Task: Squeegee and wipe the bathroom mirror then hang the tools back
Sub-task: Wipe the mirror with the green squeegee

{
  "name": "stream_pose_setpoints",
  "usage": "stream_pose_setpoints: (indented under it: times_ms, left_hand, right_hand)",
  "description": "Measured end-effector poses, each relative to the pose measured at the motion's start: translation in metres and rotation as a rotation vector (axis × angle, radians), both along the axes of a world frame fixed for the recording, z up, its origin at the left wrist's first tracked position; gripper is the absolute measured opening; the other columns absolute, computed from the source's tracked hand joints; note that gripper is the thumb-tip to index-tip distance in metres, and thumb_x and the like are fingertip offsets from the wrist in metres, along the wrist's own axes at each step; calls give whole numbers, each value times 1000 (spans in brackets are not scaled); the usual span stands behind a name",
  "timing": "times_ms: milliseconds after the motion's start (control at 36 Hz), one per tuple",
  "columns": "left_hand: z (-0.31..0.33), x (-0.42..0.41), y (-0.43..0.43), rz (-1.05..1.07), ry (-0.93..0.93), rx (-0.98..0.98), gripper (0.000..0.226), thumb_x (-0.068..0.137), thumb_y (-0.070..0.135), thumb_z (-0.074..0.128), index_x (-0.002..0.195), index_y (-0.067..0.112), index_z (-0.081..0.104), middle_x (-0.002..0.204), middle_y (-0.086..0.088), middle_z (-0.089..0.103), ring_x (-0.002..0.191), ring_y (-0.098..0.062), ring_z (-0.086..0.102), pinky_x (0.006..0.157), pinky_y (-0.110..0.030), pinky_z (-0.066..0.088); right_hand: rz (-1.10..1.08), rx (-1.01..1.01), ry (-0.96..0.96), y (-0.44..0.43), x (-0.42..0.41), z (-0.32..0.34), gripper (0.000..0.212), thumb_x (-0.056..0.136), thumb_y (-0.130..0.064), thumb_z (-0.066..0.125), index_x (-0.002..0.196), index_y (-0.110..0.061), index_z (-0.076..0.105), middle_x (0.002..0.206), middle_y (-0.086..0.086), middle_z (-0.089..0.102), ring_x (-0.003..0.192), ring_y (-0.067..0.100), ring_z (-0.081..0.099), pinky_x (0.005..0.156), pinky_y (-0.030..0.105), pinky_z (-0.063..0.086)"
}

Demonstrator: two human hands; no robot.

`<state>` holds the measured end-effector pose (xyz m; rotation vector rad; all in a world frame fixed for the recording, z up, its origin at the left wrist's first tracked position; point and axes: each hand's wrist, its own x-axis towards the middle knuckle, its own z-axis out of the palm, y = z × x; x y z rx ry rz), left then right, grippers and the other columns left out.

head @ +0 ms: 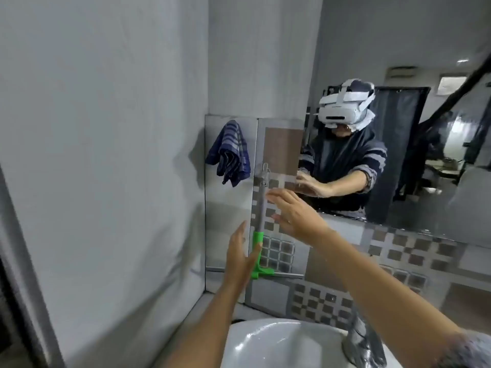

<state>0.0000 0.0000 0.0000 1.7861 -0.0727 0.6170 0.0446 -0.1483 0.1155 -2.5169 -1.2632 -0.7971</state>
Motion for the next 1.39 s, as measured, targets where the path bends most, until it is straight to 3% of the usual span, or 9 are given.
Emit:
stream_pose_setpoints:
  times_ms: [111, 222, 389, 500, 694, 917, 1111, 1222, 1389]
  left_hand:
    - [-12, 10, -3, -7, 51, -114, 65, 78, 44, 58, 137, 35, 31, 140, 4, 40, 118, -13, 46, 95, -33, 44]
    - [-20, 21, -4, -27, 48, -124, 54, 86, 27, 62, 134, 28, 38, 127, 11, 45, 114, -12, 49, 95, -32, 46]
    - [-23, 33, -4, -69, 56, -205, 41, 85, 12, 63, 122, 25, 49, 101, 13, 60, 89, -1, 61, 73, -11, 50]
    - [-26, 38, -5, -55, 55, -241, 37, 84, 9, 64, 119, 16, 54, 99, 5, 64, 85, -1, 63, 72, -14, 51]
    - [-22, 37, 0, -93, 58, -140, 37, 85, 14, 64, 120, 16, 52, 107, -2, 62, 96, -12, 60, 76, -17, 52]
    - [-13, 21, 2, -120, 59, -125, 33, 87, 16, 61, 116, 23, 49, 104, 5, 59, 92, -8, 59, 70, -12, 51]
    - [16, 0, 2, -142, 15, -64, 33, 89, 18, 58, 120, 24, 48, 106, 6, 57, 97, -12, 57, 82, -25, 51]
    - [36, -13, -3, -143, -50, 60, 36, 90, 15, 56, 125, 17, 49, 114, 1, 58, 102, -12, 54, 81, -15, 44]
    - [73, -31, -22, -148, -156, 275, 42, 86, 5, 59, 127, 14, 53, 107, 2, 57, 100, -16, 55, 93, -32, 48]
  right_hand:
    - [23, -49, -20, 10, 21, -12, 49, 86, -7, 59, 133, -3, 47, 134, 11, 49, 126, 27, 45, 110, 39, 33]
    - [64, -86, -25, 16, 36, -23, 53, 83, -2, 59, 134, -5, 46, 136, 11, 49, 128, 27, 42, 110, 34, 28]
    - [153, -149, -176, 18, 57, -27, 50, 72, 1, 70, 121, -4, 59, 121, 12, 60, 115, 31, 55, 98, 41, 44]
    - [165, -177, -221, 18, 63, -27, 45, 73, -3, 72, 117, -5, 62, 118, 11, 61, 112, 31, 55, 93, 41, 47]
    - [153, -199, -257, 19, 62, -25, 36, 75, -8, 73, 111, -6, 66, 112, 12, 62, 107, 31, 58, 88, 39, 50]
    - [124, -242, -283, 14, 42, -11, 35, 74, -11, 74, 108, -8, 66, 113, 10, 61, 104, 30, 59, 85, 40, 51]
    - [78, -278, -378, 2, 12, 21, 34, 71, -11, 75, 104, -9, 66, 108, 11, 63, 104, 32, 59, 88, 41, 50]
    - [-29, -306, -417, -16, -15, 40, 31, 68, -15, 77, 97, -10, 65, 104, 10, 63, 99, 31, 60, 84, 41, 51]
    - [-178, -333, -330, -64, -57, 51, 31, 76, -22, 71, 101, -9, 58, 104, 11, 62, 96, 32, 62, 83, 41, 50]
